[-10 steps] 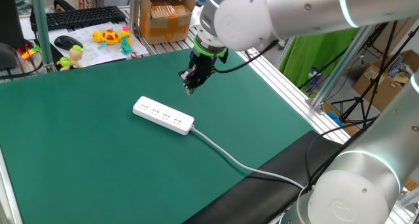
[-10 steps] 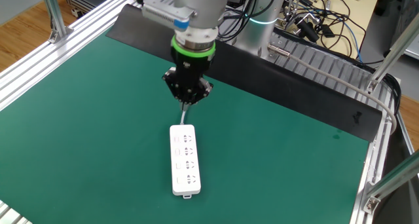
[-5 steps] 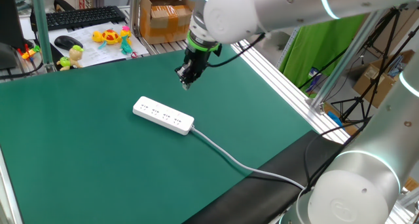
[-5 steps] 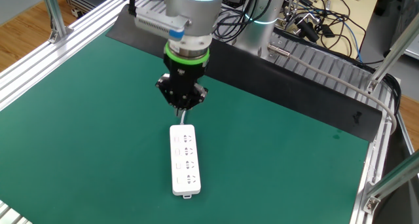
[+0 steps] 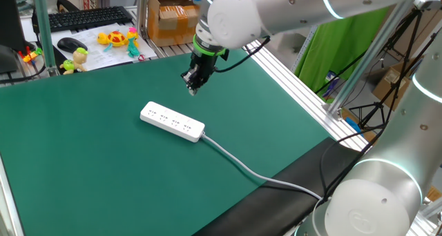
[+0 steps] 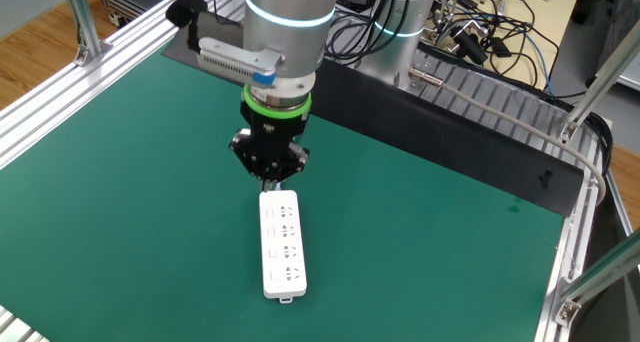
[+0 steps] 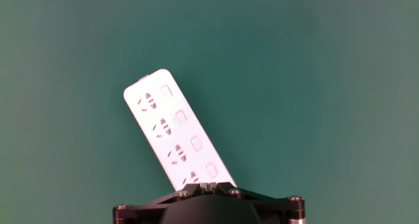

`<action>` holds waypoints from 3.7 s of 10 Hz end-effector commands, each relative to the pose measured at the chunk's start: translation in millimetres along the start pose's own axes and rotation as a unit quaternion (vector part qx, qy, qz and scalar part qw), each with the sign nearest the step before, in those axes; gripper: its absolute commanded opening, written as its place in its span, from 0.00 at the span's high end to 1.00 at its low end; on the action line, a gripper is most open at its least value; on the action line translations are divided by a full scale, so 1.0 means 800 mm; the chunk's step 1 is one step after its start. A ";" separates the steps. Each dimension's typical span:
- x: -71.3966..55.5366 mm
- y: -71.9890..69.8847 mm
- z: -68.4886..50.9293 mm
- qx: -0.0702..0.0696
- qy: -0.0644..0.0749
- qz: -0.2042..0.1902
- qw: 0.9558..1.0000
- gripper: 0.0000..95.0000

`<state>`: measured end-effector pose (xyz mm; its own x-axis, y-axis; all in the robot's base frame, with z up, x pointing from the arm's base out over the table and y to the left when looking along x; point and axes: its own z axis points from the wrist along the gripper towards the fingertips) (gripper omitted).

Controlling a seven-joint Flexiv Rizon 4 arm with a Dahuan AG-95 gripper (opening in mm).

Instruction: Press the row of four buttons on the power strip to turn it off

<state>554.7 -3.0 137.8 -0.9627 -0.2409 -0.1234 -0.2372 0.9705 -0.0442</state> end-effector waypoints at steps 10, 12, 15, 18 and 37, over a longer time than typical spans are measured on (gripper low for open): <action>0.005 -0.007 0.008 -0.028 0.040 0.420 0.906 1.00; 0.010 -0.003 0.010 -0.031 0.044 0.504 0.862 1.00; 0.031 0.012 0.019 -0.054 0.052 0.611 0.788 1.00; 0.030 0.014 0.017 -0.094 0.053 0.596 0.796 1.00; -0.011 -0.003 0.031 -0.023 0.007 0.754 0.656 1.00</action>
<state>568.1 -2.5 114.4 -0.1394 0.9899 0.0260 0.9797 0.1340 0.1489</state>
